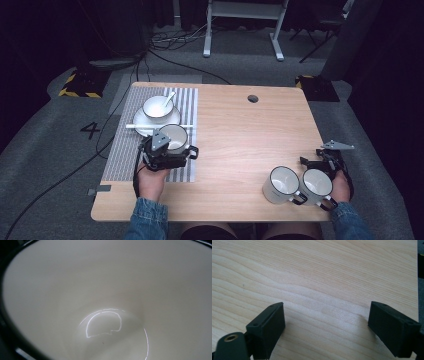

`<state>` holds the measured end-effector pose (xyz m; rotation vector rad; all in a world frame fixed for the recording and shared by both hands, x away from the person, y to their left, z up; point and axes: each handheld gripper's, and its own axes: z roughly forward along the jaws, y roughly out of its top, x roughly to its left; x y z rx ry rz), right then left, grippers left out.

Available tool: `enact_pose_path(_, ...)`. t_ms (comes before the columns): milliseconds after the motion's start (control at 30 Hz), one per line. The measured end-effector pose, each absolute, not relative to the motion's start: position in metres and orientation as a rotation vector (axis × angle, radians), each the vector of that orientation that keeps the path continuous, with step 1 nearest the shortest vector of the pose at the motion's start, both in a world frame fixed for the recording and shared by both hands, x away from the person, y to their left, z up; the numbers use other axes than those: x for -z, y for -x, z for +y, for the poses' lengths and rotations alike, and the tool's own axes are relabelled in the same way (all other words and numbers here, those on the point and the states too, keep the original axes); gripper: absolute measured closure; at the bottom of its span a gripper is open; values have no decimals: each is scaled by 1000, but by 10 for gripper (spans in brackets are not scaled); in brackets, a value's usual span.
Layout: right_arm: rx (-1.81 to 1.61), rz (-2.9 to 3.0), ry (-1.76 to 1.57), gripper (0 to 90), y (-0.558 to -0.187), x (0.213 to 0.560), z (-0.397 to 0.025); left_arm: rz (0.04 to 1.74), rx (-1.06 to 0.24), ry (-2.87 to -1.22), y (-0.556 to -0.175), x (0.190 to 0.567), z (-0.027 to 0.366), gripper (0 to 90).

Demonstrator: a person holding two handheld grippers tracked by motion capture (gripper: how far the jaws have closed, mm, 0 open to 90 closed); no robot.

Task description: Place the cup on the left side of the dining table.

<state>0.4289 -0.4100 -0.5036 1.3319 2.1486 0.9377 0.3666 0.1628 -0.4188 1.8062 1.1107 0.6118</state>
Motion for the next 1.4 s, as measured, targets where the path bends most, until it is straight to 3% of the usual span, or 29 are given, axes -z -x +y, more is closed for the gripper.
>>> enact_pose_path(333,-937,2147,-1331,140,-429,504,-410,1177,-655,-1811,-374,425,189,29)
enact_pose_path(733,-936,2146,-1332,140,-429,504,-410,1377,-679,-1759,-391,446,218,30)
enact_pose_path(1400,-934,2143,-1337,139,-429,504,-409,1465,-700,-1857,-406,476,224,28)
